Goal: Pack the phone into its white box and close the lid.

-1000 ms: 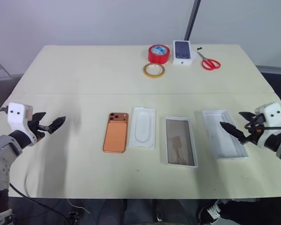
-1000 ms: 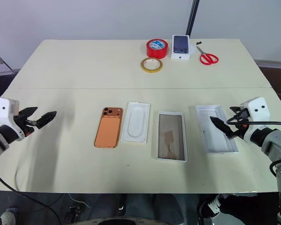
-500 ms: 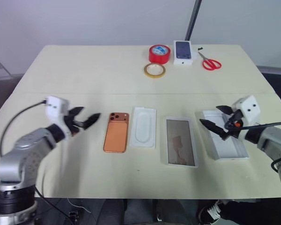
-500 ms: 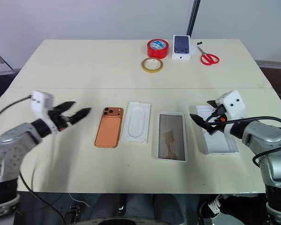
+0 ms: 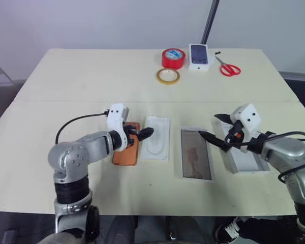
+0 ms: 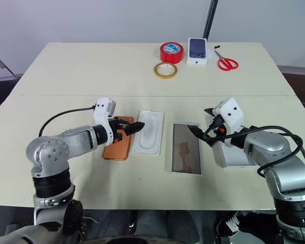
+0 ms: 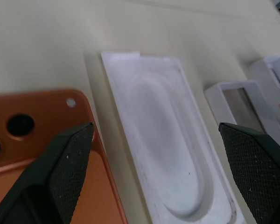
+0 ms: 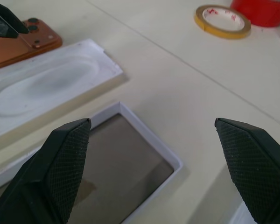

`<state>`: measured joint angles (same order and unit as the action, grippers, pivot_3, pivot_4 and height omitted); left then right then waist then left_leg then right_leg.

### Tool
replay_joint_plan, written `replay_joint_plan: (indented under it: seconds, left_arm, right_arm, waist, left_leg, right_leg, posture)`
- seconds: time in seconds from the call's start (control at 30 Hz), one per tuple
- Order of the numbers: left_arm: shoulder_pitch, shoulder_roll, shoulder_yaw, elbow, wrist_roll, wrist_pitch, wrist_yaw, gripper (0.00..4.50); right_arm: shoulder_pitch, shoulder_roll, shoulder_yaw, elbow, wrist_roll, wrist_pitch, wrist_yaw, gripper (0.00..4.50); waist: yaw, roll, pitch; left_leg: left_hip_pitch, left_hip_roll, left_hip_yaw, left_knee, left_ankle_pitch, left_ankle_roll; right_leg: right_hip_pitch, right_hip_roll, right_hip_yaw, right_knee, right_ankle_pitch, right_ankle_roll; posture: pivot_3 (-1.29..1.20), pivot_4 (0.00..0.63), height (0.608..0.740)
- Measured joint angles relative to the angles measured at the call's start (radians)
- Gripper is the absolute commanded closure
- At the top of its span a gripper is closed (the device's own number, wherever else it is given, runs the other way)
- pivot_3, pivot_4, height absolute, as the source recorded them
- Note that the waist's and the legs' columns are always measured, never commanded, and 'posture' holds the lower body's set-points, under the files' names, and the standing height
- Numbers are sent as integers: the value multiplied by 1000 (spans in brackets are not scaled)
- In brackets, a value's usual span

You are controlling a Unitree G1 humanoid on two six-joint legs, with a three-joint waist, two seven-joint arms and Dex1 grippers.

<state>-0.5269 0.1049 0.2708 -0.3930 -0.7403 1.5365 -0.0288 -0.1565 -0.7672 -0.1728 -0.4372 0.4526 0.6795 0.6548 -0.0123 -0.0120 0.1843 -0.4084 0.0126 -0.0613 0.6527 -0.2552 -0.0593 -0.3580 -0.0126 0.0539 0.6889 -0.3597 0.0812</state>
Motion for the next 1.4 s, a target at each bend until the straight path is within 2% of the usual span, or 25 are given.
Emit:
replay_joint_plan:
  seconds: [0.13,0.47,0.53,0.6,0.8,0.83,1.07,1.17,1.2,1.4]
  left_arm:
    - [-38,-72,39,27,21,66,28,0]
    - [-71,-130,28,120,45,69,81,0]
    - [-78,-148,29,136,52,69,97,524]
    - [-78,-155,39,144,60,69,112,1303]
    - [-76,-165,60,169,90,69,139,4248]
    - [-77,-167,64,173,91,69,139,4436]
    - [-91,-211,138,178,95,69,138,4436]
    - [-106,-231,173,178,93,69,138,4500]
    - [-108,-236,182,178,90,69,138,4500]
    - [-142,-244,248,177,87,69,139,4500]
  right_arm:
    - [5,0,-2,-14,3,5,-3,54]
    - [32,-10,-12,-113,57,43,23,54]
    - [39,-37,-6,-128,58,48,32,0]
    - [52,-68,13,-140,42,48,48,0]
    - [106,-191,137,-202,-24,31,122,0]
    - [116,-202,152,-213,-34,28,134,0]
    - [175,-282,239,-271,-94,-8,209,0]
    - [187,-286,283,-276,-127,-12,217,773]
    - [190,-286,299,-276,-143,-13,216,1200]
    - [180,-285,368,-253,-262,-82,211,4282]
  waist:
    - [-1,0,0]
    - [1,0,0]
    - [1,0,0]
    - [1,-1,0]
    - [4,-2,1]
    - [4,-2,1]
    - [3,-3,1]
    - [3,-4,1]
    - [3,-4,1]
    - [2,-4,1]
  left_leg:
    - [0,0,0,0,1,-1]
    - [0,0,0,0,1,-3]
    - [0,0,0,-1,1,-2]
    - [1,0,0,-1,1,-2]
    - [0,-1,-1,-1,1,-3]
    - [0,-1,-1,-1,2,-3]
    - [0,-1,-1,-1,2,-4]
    - [0,-1,-1,-1,3,-5]
    - [0,-1,-1,-1,3,-5]
    - [0,-1,-1,-1,5,-8]
  right_leg:
    - [0,0,0,0,0,0]
    - [0,0,0,0,0,0]
    - [0,0,0,0,0,0]
    - [0,0,0,0,0,0]
    - [1,0,0,-1,0,0]
    - [1,0,-1,-1,0,0]
    - [1,0,-1,-1,0,0]
    - [1,0,-1,-2,0,0]
    - [1,0,-1,-2,0,0]
    - [1,0,-1,-2,0,0]
  posture:
    - [0,150,740]
    - [0,150,740]
    - [0,150,740]
    - [0,150,740]
    - [0,150,740]
    - [0,150,740]
    - [0,150,740]
    - [0,150,740]
    - [0,150,740]
    - [0,150,740]
